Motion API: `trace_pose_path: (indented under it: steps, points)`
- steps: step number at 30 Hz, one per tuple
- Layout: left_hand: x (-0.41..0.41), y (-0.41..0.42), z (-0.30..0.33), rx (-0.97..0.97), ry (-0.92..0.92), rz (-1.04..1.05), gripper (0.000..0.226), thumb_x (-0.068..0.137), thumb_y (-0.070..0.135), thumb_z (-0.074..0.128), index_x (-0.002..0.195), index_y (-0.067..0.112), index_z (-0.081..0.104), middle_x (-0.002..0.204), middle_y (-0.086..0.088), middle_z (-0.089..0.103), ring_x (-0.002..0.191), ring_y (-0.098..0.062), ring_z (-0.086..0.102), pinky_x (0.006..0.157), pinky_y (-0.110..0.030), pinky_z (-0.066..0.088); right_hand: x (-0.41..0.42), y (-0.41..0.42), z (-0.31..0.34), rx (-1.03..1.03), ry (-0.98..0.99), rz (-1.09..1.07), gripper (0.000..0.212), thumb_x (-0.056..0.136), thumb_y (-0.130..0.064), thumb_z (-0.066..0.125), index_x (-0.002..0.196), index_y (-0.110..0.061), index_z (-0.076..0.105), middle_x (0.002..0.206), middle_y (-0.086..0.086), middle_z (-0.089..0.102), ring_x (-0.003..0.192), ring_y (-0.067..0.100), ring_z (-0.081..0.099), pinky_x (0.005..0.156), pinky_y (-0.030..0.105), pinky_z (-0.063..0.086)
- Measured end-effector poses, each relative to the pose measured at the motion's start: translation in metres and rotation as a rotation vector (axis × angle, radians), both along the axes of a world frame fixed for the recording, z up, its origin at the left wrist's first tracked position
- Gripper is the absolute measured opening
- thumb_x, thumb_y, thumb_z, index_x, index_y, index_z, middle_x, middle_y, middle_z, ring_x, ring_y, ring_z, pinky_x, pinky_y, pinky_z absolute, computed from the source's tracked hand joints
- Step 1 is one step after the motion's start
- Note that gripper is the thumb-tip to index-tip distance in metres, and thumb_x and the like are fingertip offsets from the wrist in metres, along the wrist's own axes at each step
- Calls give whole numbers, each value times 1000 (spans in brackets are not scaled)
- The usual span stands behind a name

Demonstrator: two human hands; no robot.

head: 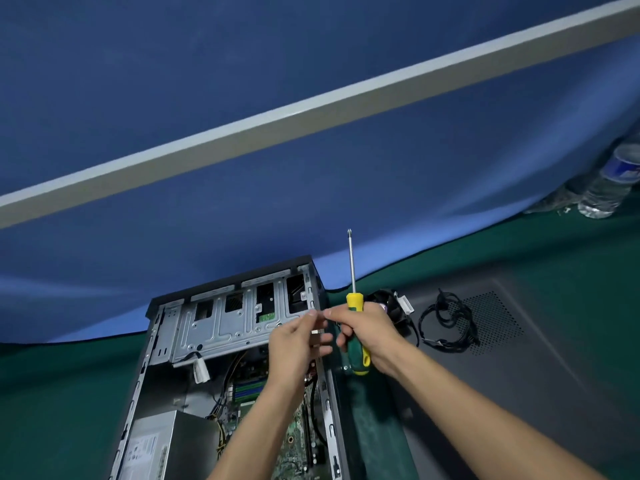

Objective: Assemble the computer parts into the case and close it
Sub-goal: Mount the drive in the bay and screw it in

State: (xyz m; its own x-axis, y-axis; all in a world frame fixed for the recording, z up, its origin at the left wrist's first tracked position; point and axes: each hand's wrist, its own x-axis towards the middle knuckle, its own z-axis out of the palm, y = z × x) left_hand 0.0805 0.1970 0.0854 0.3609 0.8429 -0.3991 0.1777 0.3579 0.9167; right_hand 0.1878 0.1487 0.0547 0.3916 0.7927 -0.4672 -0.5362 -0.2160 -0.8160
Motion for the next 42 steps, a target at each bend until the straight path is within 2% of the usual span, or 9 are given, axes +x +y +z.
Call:
trace_pose_path:
  steps: [6,13,24,27,30,33,36,38,42]
  points:
    - [3,-6,13,-12,-107,45,24,95,11,53,93,-6,69,69,-22,67,50,-17,61,49,-24,53,-5,3,17,13,169,22,8,85,-7,68,81,0,70,43,0,44,37,11,45,39,20,40]
    - [-3,-2,12,-91,-194,280,17,94,8,54,92,-1,69,62,-15,64,43,-12,52,38,-17,42,-25,20,26,-4,300,-18,38,85,-8,69,50,-7,54,43,4,41,38,14,44,37,20,40]
    - [-19,10,15,-239,-174,515,21,91,12,61,73,1,63,41,-8,55,30,-10,47,32,-14,36,-46,37,27,-102,235,150,25,83,-20,73,67,-6,60,45,2,47,38,12,47,39,20,43]
    - [-22,10,15,-272,-182,524,19,90,10,61,75,-2,61,46,-8,57,31,-13,51,32,-17,41,-42,34,24,-148,34,263,25,88,-29,68,73,-10,62,50,0,49,41,11,47,44,21,42]
    - [-34,16,12,-306,-213,506,14,92,9,57,81,2,63,65,-6,60,34,-6,51,34,-17,44,-37,30,27,-179,-343,415,17,96,-19,51,82,-11,58,60,1,57,47,12,53,50,24,44]
    - [-54,27,9,-358,-244,494,17,95,14,52,84,5,61,71,-4,58,47,-9,53,38,-16,46,-24,23,33,-114,-585,488,11,96,-24,55,87,-18,59,73,2,65,57,13,60,61,29,50]
    - [-68,37,12,-395,-297,513,20,97,16,50,82,5,59,71,-5,55,61,-13,50,40,-17,48,-7,16,37,-149,-965,587,33,85,-51,63,112,-32,67,113,-7,68,100,14,62,88,35,49]
    - [-72,41,14,-380,-294,519,22,98,15,48,81,4,57,74,-7,56,66,-17,54,41,-18,51,-3,13,41,-198,-1169,631,47,81,-60,61,124,-40,60,129,-13,60,116,14,55,91,32,45]
    - [-81,43,14,-339,-274,548,21,98,11,48,83,-1,57,81,-16,62,79,-27,62,55,-31,59,-1,10,40,-142,-1374,645,40,81,-63,59,117,-45,62,117,-15,66,107,12,59,84,29,44]
